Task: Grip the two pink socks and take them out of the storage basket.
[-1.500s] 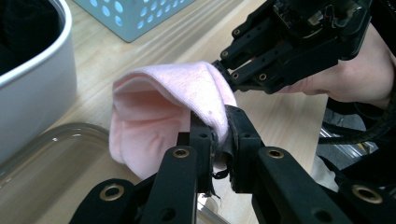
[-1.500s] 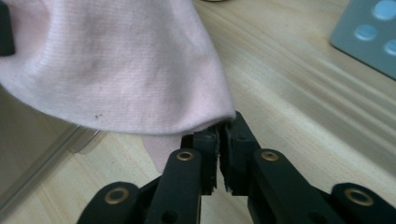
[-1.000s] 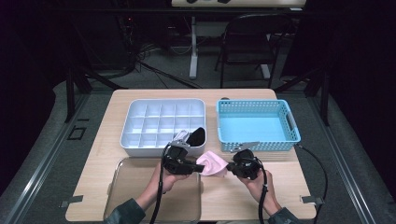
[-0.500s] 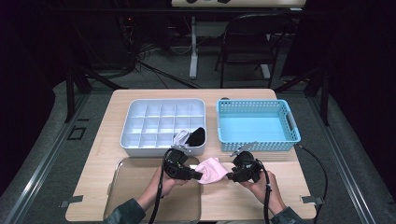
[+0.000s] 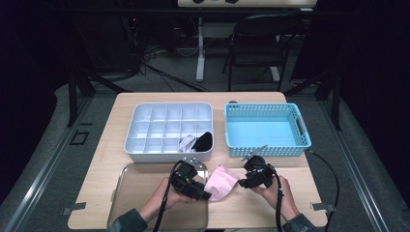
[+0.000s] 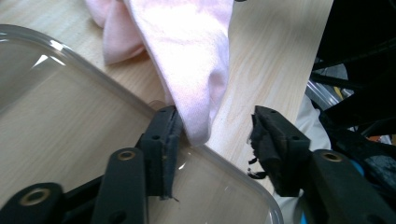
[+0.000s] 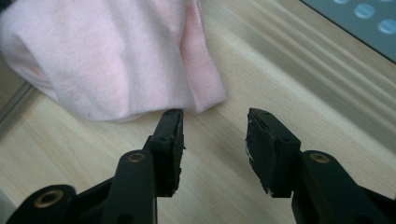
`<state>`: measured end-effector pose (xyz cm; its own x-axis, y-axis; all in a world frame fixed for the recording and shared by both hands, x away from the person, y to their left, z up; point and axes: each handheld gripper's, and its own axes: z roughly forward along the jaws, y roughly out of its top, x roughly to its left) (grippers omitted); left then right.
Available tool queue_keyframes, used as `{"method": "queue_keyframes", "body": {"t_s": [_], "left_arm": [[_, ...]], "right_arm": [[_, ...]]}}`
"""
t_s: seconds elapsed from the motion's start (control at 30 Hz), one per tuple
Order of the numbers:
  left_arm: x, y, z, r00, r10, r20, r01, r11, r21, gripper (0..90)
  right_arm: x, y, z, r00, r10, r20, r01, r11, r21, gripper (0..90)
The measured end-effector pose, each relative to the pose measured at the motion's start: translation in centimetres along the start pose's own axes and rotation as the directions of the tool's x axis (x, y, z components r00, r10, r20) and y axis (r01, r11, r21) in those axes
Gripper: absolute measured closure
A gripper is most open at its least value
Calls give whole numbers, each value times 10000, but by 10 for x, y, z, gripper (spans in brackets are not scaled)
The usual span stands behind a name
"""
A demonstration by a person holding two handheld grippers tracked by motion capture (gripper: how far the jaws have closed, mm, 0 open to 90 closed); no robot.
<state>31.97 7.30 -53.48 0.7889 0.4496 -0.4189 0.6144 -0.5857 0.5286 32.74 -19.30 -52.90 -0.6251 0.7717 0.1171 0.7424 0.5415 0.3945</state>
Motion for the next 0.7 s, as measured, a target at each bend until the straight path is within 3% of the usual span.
{"method": "queue_keyframes", "body": {"t_s": [0.03, 0.23, 0.33, 0.43, 0.5, 0.6, 0.7], "left_arm": [[1, 0, -3, 10000, 58, -70, -58, 10000, -62, 460], [9, 5, -12, 9959, -217, -877, 136, 9957, -922, 406], [11, 8, -5, 9934, -204, -1132, 103, 9960, -885, 404], [8, 10, 5, 9915, 58, -1300, -136, 9982, -592, 418], [7, 10, 12, 9891, 186, -1460, -240, 9991, -352, 449], [7, 9, 20, 9889, 258, -1462, -279, 9995, -123, 608], [4, 8, 26, 9903, 402, -1334, -402, 9992, 24, 741]], "right_arm": [[-1, 0, -2, 9999, -14, 114, 13, 10000, 68, 553], [-1, 1, -13, 9969, 449, -652, -484, 9974, -530, 503], [3, 2, -14, 9903, 435, -1322, -525, 9965, -650, 416], [8, 5, -7, 9885, 492, -1428, -591, 9961, -657, 375], [11, 7, -1, 9929, 576, -1037, -642, 9961, -609, 411], [11, 9, 6, 9948, 457, -913, -499, 9978, -442, 600], [13, 10, 11, 9940, 470, -983, -514, 9978, -427, 709]]}}
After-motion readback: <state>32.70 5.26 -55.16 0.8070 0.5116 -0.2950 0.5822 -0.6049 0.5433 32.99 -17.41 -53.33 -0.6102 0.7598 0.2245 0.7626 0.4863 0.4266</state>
